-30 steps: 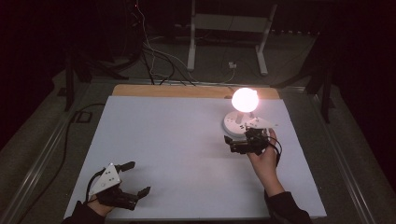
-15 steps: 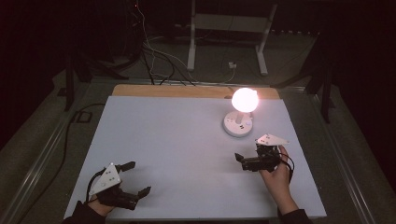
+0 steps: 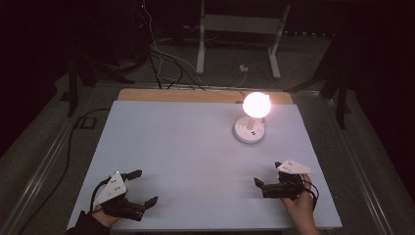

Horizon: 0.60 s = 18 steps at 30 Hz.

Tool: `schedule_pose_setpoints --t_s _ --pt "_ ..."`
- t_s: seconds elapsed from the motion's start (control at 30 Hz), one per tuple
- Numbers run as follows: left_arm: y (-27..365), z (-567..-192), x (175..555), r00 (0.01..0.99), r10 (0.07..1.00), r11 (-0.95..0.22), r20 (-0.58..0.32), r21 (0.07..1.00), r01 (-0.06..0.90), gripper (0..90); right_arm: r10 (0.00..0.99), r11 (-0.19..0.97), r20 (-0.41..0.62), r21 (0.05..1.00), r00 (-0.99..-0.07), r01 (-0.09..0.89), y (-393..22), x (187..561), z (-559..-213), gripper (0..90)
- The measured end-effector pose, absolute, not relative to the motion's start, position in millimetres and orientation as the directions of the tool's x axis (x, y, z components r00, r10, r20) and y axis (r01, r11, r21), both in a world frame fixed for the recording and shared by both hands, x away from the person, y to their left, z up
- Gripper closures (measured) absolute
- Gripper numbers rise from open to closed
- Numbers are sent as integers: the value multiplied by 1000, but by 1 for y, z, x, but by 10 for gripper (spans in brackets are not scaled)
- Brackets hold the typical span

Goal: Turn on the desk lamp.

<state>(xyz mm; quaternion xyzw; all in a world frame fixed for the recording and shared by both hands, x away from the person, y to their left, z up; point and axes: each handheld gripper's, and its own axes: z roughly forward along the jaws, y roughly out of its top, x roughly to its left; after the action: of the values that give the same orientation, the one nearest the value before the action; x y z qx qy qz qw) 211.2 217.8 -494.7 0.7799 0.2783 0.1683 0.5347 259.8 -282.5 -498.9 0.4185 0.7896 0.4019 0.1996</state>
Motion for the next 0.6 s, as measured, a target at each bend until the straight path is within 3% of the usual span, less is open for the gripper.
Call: schedule_pose_setpoints --t_s 0.27,0.6 --pt "217 -495 211 789 613 -281 -30 926 253 4 817 313 41 806 -576 502 -301 239 -507 0" --pt "217 -496 212 786 618 -282 -31 924 259 5 817 348 -15 810 -576 473 -308 236 -509 0"
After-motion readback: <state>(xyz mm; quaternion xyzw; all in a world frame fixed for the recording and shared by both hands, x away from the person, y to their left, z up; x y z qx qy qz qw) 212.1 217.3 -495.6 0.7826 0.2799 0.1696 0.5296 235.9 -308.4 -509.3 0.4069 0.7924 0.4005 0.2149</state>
